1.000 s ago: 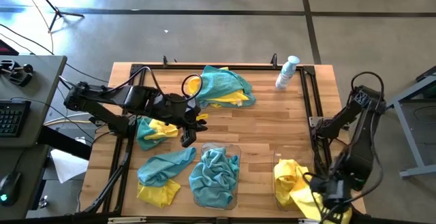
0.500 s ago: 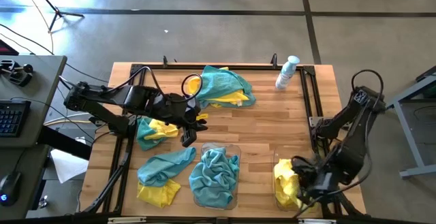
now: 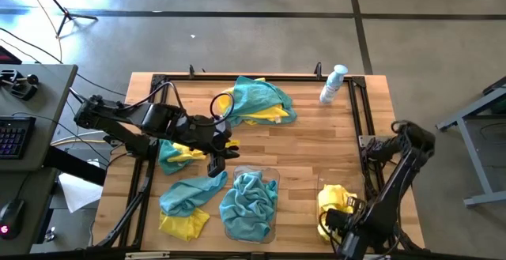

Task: Sort microfiber towel by color & place in baskets
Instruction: Put the yellow towel into the right transparent bin

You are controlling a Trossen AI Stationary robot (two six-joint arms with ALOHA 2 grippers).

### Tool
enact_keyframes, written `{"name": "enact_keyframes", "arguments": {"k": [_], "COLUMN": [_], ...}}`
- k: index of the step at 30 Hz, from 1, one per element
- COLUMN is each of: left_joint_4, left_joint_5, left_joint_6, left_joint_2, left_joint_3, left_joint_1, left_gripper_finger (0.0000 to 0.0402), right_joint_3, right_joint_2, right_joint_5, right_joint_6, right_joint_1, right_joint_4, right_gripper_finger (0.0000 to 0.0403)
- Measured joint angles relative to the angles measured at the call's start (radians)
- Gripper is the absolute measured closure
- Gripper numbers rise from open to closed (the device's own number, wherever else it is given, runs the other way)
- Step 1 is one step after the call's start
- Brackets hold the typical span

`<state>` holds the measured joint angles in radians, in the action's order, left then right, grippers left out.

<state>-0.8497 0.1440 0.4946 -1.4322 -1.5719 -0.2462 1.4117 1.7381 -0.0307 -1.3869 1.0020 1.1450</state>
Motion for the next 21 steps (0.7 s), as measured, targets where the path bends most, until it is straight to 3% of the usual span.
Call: {"name": "enact_keyframes", "arguments": {"k": [9, 21], "left_joint_4": [0.000, 0.001], "left_joint_5": [0.001, 0.001], "left_joint_6": [-0.001, 0.014], "left_joint_2": [0.000, 0.000], "left_joint_3": [0.000, 0.000], "left_joint_1": [0.000, 0.000], "left_gripper_finger": [0.0308, 0.0308], "right_joint_3": [-0.020, -0.261], "right_joint_2": [0.047, -0.064], "right_joint_5": [0.001, 0.046], "right_joint_6": [-0.010, -0.146], "right_joint_1": [0.002, 0.002], "right_joint_4": [-0.005, -0.336], "right_gripper_finger": [0.0403, 0.0403]}}
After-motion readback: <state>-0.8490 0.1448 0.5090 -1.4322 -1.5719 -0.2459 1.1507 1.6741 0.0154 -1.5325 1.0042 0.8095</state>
